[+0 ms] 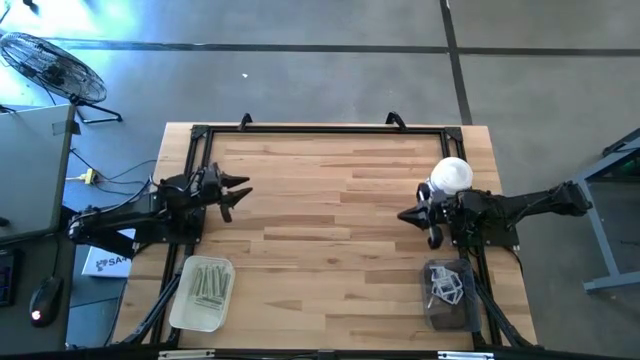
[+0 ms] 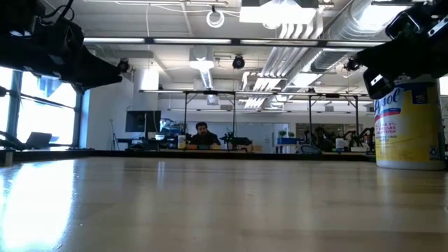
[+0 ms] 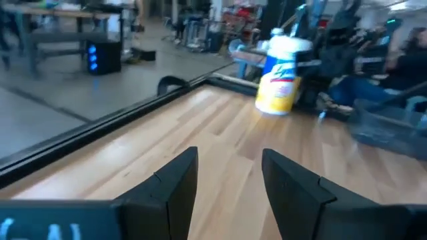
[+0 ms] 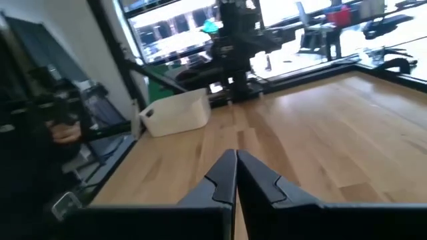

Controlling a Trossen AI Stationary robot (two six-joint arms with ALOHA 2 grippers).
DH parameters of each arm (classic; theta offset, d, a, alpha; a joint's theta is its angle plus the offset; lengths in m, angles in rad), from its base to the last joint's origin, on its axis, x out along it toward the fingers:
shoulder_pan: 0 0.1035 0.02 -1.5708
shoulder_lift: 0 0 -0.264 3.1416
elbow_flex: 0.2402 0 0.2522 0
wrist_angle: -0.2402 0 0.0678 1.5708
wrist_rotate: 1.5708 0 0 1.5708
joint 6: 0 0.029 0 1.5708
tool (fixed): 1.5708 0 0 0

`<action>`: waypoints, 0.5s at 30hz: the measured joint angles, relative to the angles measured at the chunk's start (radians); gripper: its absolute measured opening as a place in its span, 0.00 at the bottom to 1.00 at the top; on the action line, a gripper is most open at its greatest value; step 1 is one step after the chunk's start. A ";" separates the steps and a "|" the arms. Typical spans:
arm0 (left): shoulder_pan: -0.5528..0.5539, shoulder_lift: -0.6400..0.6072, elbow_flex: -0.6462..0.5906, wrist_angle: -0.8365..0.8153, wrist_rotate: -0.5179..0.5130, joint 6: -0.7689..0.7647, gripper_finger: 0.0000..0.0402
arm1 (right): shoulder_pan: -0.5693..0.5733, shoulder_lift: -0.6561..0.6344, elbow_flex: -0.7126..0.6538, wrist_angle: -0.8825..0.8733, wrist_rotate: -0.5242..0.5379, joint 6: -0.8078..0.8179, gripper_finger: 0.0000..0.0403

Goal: Pick & Place First Aid Supplies
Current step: Return to Home Position

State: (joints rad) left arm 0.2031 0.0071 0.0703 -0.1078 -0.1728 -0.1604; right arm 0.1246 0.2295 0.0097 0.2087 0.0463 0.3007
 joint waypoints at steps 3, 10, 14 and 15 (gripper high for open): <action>0.000 0.003 -0.009 0.022 0.036 0.007 0.41 | 0.000 -0.001 0.000 0.000 0.034 0.002 0.02; 0.000 0.011 -0.018 0.032 0.099 -0.033 0.24 | 0.000 -0.001 0.000 -0.002 0.037 0.009 0.02; -0.001 0.010 -0.041 0.093 0.096 -0.073 0.04 | 0.000 -0.001 0.000 -0.002 0.037 0.007 0.02; -0.001 0.010 -0.044 0.104 0.090 -0.073 0.02 | 0.000 -0.001 0.000 -0.002 0.037 0.006 0.02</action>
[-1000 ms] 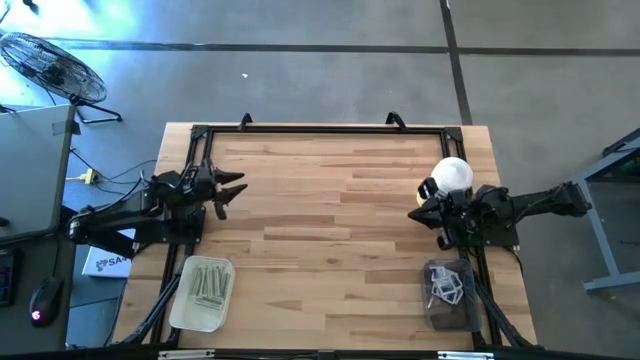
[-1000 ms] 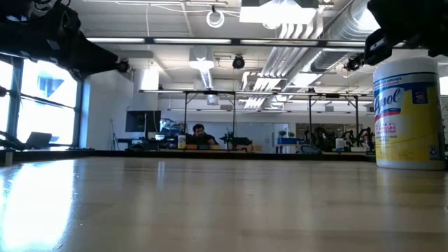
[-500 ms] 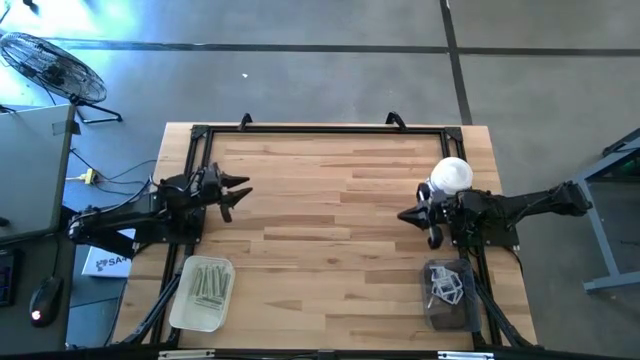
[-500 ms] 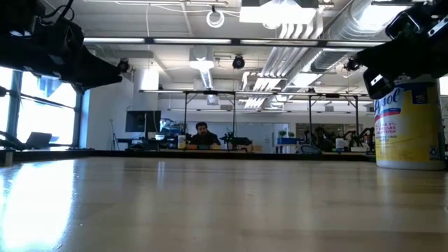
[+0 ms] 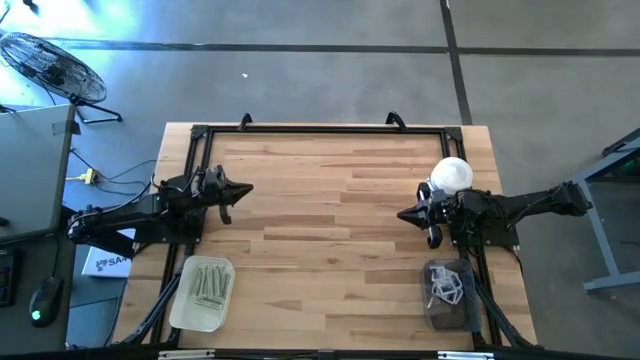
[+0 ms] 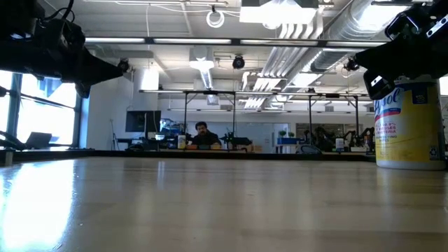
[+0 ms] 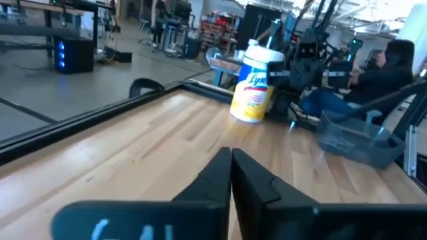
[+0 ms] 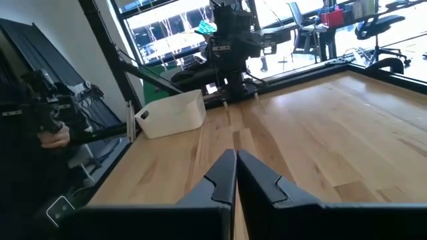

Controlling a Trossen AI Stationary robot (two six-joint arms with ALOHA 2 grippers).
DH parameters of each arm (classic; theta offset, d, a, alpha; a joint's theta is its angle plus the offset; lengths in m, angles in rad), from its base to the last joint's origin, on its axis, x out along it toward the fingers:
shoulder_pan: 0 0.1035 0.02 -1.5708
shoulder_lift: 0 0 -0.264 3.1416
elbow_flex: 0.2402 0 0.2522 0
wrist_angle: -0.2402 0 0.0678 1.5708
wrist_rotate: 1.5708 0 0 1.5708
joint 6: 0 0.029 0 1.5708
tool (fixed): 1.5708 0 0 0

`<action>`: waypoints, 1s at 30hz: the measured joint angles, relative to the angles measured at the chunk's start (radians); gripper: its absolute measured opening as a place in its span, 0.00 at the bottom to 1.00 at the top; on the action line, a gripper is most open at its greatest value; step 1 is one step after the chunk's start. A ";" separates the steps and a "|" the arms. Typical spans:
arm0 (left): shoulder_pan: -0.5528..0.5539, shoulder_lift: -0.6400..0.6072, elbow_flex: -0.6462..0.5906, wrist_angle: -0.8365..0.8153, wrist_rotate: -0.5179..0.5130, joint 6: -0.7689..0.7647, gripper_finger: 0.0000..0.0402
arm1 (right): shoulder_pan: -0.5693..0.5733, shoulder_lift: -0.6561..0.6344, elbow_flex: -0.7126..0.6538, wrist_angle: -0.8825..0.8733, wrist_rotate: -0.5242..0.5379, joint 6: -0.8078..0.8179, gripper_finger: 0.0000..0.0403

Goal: Pick & Place First Aid Supplies
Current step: Return to Home Position

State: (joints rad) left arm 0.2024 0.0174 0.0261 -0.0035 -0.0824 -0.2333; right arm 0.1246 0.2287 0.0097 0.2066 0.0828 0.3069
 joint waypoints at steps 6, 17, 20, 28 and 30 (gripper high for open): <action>0.000 0.000 -0.003 0.003 0.015 -0.008 0.12 | 0.000 0.000 0.000 0.000 0.000 0.000 0.02; 0.000 0.000 -0.004 0.001 0.044 -0.087 0.15 | 0.000 0.000 0.000 0.000 0.000 0.000 0.02; 0.000 0.000 -0.004 0.001 0.044 -0.087 0.15 | 0.000 0.000 0.000 0.000 0.000 0.000 0.02; 0.000 0.000 -0.005 0.001 0.046 -0.087 0.15 | 0.000 0.000 0.000 0.000 0.000 0.000 0.02; 0.000 0.000 -0.005 0.001 0.046 -0.087 0.15 | 0.000 0.000 0.000 0.000 0.000 0.000 0.02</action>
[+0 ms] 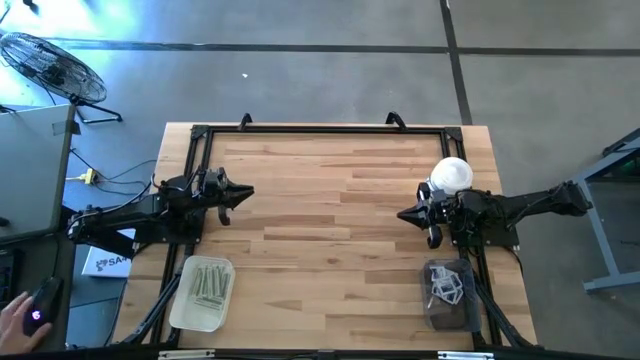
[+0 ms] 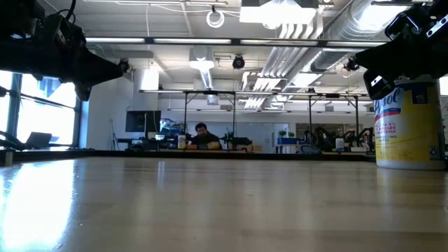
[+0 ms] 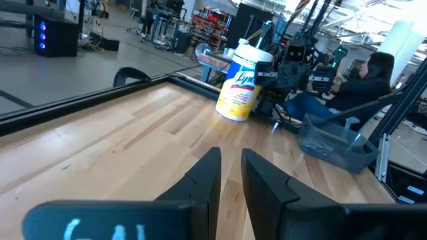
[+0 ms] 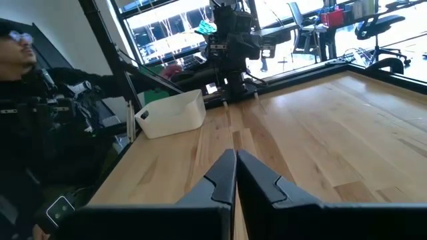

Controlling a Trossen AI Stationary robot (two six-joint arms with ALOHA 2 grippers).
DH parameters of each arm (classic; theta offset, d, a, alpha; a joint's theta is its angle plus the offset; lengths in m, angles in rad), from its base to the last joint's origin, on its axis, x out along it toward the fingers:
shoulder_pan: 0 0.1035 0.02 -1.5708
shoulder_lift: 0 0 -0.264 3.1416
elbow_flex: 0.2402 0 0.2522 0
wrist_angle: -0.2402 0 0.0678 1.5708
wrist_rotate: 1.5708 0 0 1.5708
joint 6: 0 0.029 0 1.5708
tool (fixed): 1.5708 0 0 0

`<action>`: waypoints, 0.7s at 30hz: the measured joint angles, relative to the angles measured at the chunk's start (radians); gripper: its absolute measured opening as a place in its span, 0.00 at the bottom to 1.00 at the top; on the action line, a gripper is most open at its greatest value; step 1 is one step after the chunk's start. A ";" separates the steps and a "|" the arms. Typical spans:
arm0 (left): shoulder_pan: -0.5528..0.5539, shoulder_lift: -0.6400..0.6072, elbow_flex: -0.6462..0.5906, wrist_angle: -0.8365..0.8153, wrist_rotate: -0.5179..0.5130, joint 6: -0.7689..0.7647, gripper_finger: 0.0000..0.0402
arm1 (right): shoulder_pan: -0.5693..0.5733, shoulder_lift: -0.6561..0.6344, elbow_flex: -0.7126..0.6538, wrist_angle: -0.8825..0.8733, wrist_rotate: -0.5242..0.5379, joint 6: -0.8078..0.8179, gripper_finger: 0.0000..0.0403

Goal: Pick & Place First Aid Supplies
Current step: Return to Home Position

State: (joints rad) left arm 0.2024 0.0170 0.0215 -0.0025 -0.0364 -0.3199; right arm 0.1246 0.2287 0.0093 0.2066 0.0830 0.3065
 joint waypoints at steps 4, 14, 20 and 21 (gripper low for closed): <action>0.000 0.000 0.000 0.000 0.000 0.000 0.15 | 0.000 0.000 0.000 0.000 0.000 0.000 0.01; 0.000 0.000 0.000 0.000 0.000 0.000 0.15 | 0.000 0.000 0.000 0.000 0.000 0.000 0.01; 0.000 0.000 0.000 0.001 0.000 0.000 0.15 | 0.000 0.000 0.000 0.000 0.000 0.000 0.01; 0.000 0.000 0.000 0.001 0.000 0.000 0.15 | 0.000 0.000 0.000 0.000 0.000 0.000 0.01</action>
